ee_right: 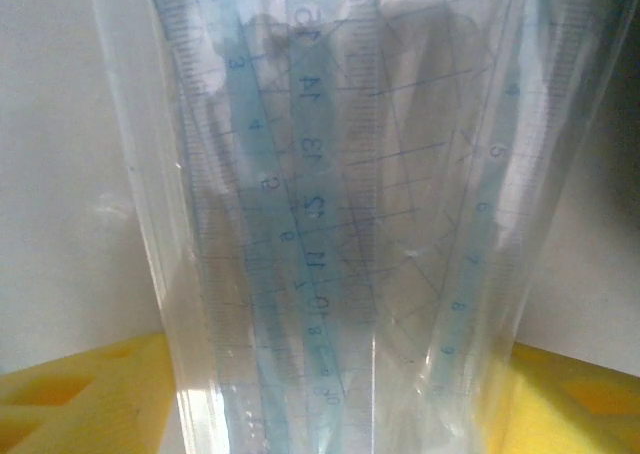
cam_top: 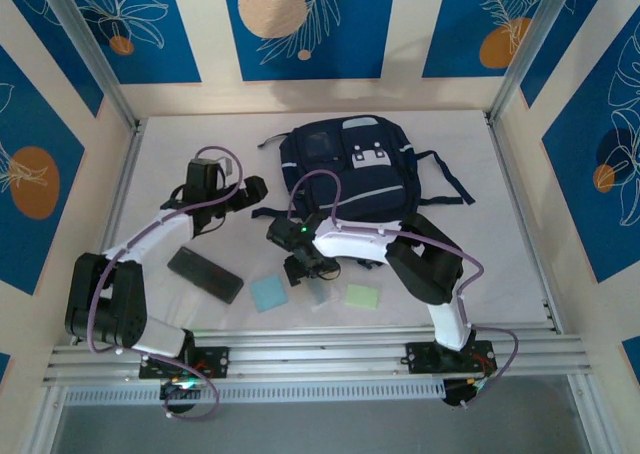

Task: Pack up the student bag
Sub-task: Pick up the compass set from the bottom-center of the table.

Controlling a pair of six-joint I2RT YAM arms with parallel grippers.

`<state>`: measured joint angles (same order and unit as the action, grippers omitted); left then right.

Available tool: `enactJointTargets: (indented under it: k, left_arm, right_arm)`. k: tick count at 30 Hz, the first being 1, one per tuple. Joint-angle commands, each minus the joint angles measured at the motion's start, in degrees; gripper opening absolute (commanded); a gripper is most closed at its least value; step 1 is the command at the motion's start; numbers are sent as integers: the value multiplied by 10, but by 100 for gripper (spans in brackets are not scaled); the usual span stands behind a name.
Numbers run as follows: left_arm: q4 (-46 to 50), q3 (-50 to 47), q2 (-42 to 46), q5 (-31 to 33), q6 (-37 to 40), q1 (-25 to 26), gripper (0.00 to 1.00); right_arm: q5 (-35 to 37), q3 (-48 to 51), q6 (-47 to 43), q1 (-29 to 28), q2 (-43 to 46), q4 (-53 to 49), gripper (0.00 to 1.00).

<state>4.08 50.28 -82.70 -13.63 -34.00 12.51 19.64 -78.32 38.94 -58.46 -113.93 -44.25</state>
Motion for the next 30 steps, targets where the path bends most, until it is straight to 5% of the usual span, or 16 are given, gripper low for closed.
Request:
enactJointTargets:
  k: [1,13,24,30]
  left_arm:
    - [-10,-7,22,-13,-4,-10,100]
    - [3,-8,51,-6,1,-21,100]
    - [44,16,97,39,39,-24,100]
    - [9,18,106,-20,41,-21,99]
  right_arm:
    - [-12,0,-8,-3,-8,-4,71]
    - [-49,-24,-21,3,28,-9,41]
    - [-150,-4,-33,36,119,40,28]
    - [-228,51,-26,102,210,109,28]
